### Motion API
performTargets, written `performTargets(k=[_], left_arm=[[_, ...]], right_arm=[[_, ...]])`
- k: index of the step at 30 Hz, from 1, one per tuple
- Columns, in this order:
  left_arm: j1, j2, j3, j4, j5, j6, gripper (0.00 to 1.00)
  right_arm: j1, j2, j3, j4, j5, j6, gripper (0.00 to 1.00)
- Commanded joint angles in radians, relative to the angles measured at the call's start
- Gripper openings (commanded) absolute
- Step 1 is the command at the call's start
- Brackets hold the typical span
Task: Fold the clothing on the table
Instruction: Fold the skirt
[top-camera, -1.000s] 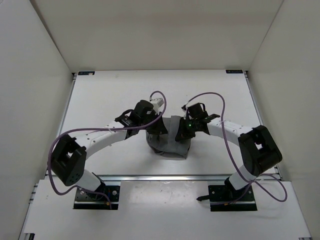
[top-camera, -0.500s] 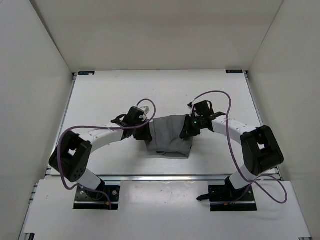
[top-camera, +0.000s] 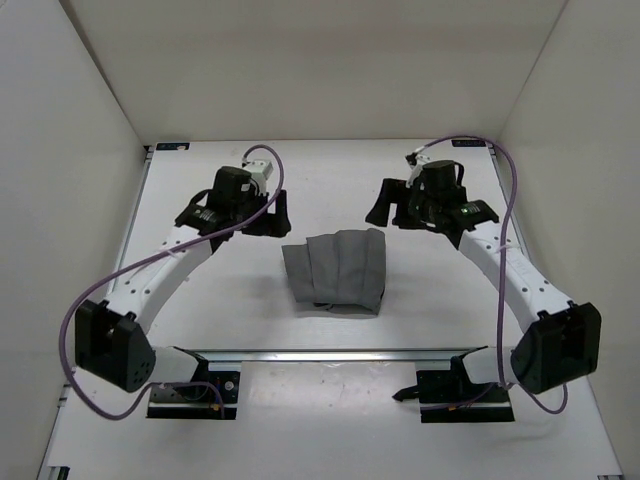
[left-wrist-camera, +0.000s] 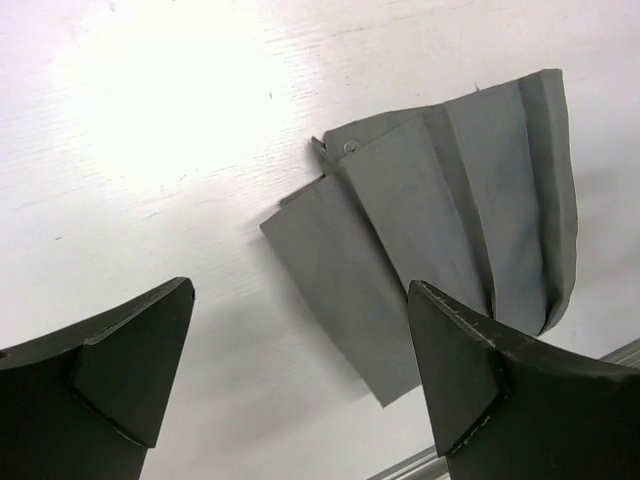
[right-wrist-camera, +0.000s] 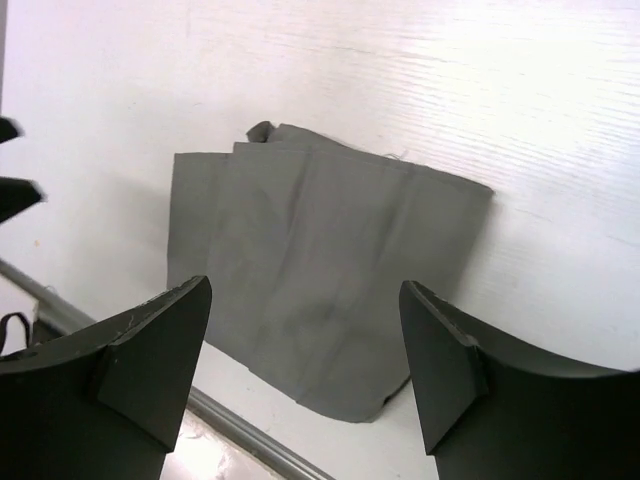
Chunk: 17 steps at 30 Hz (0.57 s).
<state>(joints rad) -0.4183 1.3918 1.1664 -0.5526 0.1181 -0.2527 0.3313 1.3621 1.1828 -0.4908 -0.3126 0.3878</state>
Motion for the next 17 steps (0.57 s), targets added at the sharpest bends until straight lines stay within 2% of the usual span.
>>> performTargets(k=[1, 6, 12, 15, 17], left_arm=[[0.013, -0.109, -0.043, -0.101, -0.078, 0.064, 0.98], [0.061, -0.261, -0.263, -0.046, -0.018, 0.017, 0.99], [0.061, -0.361, -0.335, -0.055, -0.018, -0.006, 0.99], [0.069, -0.384, -0.359, -0.050, -0.020, -0.007, 0.98], [0.066, -0.379, -0.376, -0.047, -0.046, -0.007, 0.99]], right_arm=[[-0.012, -0.083, -0.067, -0.054, 0.107, -0.027, 0.74], [-0.083, -0.219, -0.218, -0.066, 0.100, -0.026, 0.75], [-0.222, -0.403, -0.379, -0.015, -0.017, -0.024, 0.75], [-0.216, -0.408, -0.405, -0.034, -0.011, -0.023, 0.70], [-0.193, -0.394, -0.402, -0.025, 0.007, -0.017, 0.78]])
